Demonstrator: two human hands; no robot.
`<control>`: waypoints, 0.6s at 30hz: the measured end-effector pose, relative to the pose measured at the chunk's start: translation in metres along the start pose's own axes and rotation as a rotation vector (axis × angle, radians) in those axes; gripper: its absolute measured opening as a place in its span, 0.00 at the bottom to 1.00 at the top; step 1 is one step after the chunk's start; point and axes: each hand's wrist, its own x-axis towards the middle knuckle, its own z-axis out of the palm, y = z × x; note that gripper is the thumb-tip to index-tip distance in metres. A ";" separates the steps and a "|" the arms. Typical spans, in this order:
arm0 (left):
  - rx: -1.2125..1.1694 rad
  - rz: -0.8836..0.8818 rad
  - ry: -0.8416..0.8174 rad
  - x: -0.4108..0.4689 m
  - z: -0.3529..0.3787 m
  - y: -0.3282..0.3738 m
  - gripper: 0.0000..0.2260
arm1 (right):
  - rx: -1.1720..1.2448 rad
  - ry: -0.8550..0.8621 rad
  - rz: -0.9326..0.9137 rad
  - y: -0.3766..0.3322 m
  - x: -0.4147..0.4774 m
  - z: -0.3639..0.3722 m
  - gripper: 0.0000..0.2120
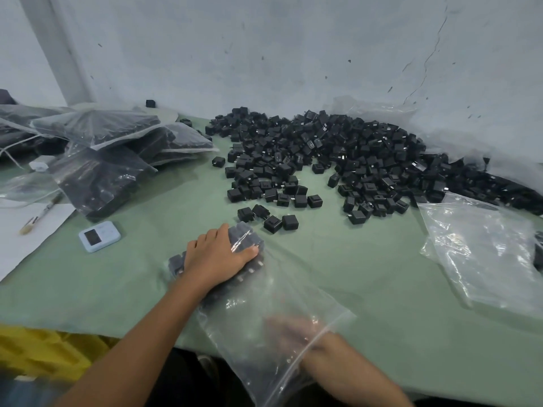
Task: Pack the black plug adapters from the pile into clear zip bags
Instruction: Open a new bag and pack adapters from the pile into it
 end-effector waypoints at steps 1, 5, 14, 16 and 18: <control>0.005 0.004 0.013 0.000 0.001 0.000 0.42 | -0.014 -0.136 -0.022 -0.009 -0.021 -0.016 0.13; 0.041 0.037 0.059 -0.002 0.003 -0.001 0.37 | 0.060 -0.230 0.046 -0.042 -0.050 -0.080 0.09; 0.052 0.064 0.082 -0.005 0.006 -0.002 0.41 | -0.730 0.268 0.096 0.007 0.164 -0.120 0.22; 0.040 0.059 0.083 -0.005 0.007 -0.003 0.43 | -0.801 0.190 0.147 0.027 0.193 -0.118 0.27; 0.034 0.061 0.093 -0.005 0.008 -0.003 0.43 | -0.773 0.217 0.158 0.038 0.205 -0.118 0.23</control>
